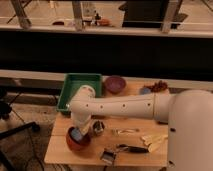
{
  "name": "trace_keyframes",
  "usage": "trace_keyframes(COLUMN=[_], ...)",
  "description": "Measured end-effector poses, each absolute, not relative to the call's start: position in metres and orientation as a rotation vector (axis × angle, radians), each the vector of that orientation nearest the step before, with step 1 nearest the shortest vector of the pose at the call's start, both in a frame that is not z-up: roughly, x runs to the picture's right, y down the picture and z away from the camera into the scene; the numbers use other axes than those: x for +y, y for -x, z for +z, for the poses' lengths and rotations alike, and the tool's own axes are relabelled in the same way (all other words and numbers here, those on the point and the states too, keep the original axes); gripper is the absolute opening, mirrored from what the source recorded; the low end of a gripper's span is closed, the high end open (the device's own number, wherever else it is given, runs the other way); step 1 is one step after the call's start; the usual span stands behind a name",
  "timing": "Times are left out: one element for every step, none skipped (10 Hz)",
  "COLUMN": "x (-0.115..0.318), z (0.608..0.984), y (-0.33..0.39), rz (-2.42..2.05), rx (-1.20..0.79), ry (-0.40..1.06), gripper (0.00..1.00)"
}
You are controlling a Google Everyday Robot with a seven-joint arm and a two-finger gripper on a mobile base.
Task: Wipe red bowl with sponge
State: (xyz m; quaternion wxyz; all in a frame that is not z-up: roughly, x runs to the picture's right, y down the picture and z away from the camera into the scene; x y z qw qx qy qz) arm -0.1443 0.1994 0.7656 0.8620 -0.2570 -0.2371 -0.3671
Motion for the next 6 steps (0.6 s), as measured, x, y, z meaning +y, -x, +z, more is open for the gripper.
trace_keyframes(x=[0.1992, 0.1985, 0.1979, 0.1975, 0.1973, 0.1968], z=[0.7648, 0.7637, 0.7627, 0.7615, 0.7607, 0.7594], y=[0.145, 0.1461, 0.1467, 0.1475, 0.1479, 0.1487], rz=[-0.77, -0.771, -0.772, -0.772, -0.773, -0.773], rx=[-0.502, -0.507, -0.513, -0.519, -0.523, -0.529], ry=[0.538, 0.536, 0.535, 0.533, 0.532, 0.529], gripper=[0.0, 0.0, 0.0, 0.0, 0.0, 0.0])
